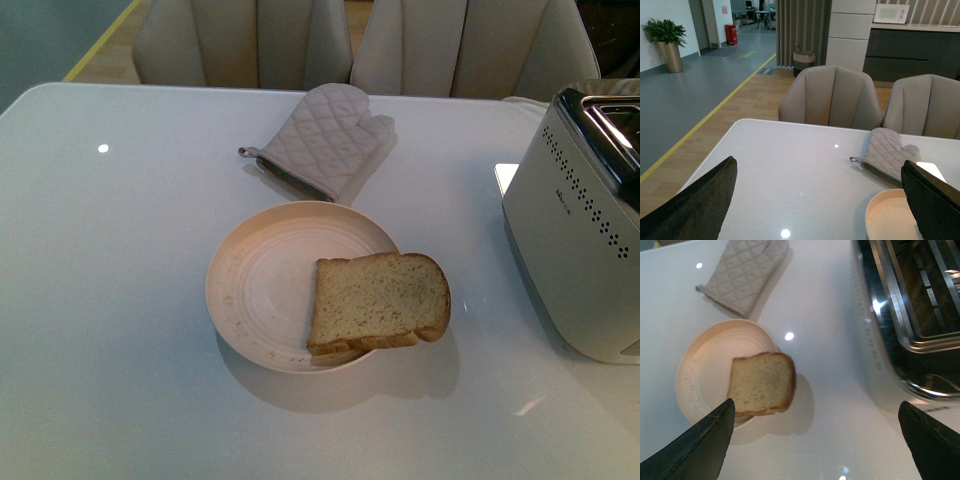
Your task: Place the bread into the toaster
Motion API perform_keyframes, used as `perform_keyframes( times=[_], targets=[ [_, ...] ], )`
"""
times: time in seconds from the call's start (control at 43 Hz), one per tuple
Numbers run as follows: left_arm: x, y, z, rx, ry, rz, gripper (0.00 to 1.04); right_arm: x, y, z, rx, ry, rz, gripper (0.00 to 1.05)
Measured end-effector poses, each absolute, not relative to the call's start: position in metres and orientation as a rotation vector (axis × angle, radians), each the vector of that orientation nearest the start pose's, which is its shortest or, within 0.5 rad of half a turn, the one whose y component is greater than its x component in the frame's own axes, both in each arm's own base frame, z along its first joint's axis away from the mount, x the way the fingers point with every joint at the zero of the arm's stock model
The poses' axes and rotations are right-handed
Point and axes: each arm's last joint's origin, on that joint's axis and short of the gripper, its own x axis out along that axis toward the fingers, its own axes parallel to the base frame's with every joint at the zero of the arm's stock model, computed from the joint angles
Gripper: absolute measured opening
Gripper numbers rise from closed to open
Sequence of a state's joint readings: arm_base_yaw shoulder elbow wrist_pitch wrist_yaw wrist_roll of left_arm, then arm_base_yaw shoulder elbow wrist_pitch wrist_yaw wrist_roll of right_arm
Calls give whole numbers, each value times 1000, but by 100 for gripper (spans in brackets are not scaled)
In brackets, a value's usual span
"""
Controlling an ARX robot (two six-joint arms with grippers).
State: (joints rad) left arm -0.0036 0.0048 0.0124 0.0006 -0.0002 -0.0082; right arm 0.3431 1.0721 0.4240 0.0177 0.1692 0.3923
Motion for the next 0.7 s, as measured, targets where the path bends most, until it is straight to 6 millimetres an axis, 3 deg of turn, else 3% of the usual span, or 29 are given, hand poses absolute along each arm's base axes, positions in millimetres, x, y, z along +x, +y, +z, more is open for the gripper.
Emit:
perform_keyframes(
  times=[0.14,0.256,0.698],
  targets=[
    [97,0,167,-8,-8,-3,98,222,79,163,276,695,90,96],
    [97,0,167,-8,-8,-3,98,253,92,135,330,775,115,96],
    [97,0,167,-8,-8,-3,98,300,108,62,459,967,86,96]
  ],
)
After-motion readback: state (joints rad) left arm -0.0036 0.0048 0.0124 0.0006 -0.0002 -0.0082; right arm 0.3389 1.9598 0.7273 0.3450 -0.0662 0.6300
